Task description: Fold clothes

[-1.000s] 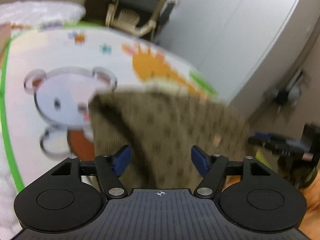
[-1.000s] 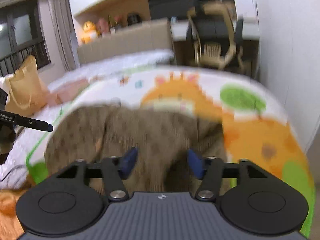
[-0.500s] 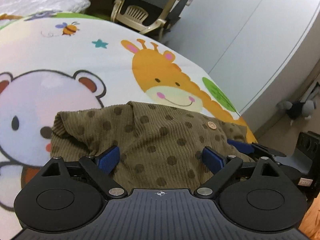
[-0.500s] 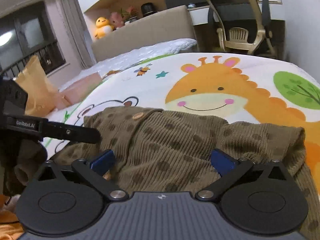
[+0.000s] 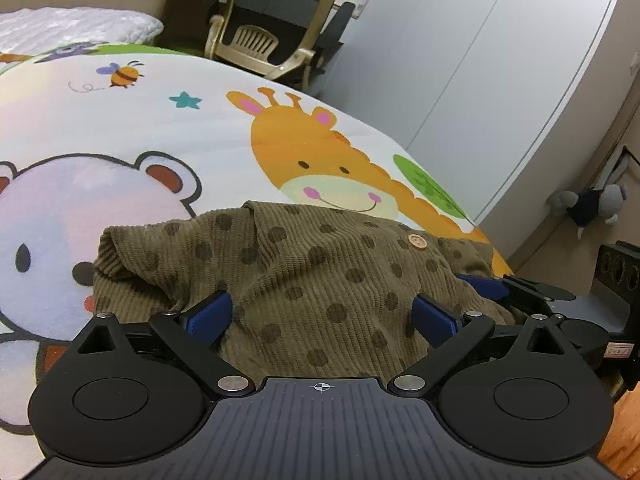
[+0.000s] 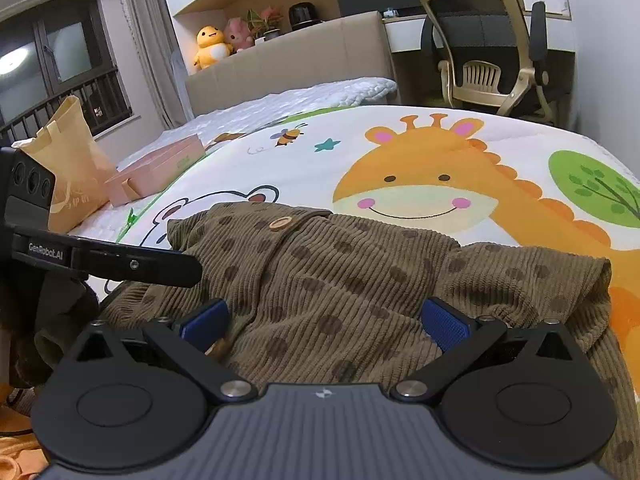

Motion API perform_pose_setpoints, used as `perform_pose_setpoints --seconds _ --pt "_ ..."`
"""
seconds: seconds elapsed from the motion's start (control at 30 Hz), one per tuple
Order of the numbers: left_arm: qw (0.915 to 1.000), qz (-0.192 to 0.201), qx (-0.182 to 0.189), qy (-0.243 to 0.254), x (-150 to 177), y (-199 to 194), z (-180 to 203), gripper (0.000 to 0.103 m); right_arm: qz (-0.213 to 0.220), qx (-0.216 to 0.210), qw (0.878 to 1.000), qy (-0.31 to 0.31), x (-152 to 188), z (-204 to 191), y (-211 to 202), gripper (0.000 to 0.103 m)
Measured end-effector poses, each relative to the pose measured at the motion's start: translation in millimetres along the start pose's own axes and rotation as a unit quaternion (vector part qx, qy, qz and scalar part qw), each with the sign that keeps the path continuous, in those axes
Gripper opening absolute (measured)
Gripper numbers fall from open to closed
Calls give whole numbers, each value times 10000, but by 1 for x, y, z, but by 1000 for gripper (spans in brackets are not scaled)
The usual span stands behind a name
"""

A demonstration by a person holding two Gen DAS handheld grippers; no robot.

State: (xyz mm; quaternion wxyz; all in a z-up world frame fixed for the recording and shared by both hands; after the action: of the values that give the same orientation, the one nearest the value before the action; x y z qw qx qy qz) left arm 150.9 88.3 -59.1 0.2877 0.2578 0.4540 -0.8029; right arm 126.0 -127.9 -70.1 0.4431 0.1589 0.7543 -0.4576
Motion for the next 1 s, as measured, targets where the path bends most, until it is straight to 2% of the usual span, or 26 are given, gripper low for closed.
perform_pose_setpoints --seconds 0.13,0.3,0.57,0.77,0.9,1.0 --pt "9998 189 18 100 7 -1 2 103 44 46 10000 -28 0 -1 0 103" --pt "9962 547 -238 641 26 -3 13 103 89 9 10000 30 1 2 -2 103" --pt "9972 695 99 266 25 -9 1 103 59 94 9999 -50 1 0 -1 103" --pt "9973 669 118 274 25 -9 1 103 -70 83 9999 -127 0 -1 1 103" --pt "9982 459 223 314 24 -10 1 103 -136 106 9997 -186 -1 -3 0 103" --pt "9990 229 395 -9 17 -22 -6 103 -289 89 9993 -239 -4 -4 -9 103"
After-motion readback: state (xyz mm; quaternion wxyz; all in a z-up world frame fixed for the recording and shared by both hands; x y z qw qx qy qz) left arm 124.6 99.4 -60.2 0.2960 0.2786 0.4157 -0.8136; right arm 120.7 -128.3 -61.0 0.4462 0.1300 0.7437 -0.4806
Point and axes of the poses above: each gripper's, at about its wrist camera, not at the fingertips, and y roughly the way its jaws point, z to its right, x to its underside, the point moved 3 cm from there along y, roughly the way its jaws point, and after that the axes turned 4 degrees about -y, right-handed, at the moved point
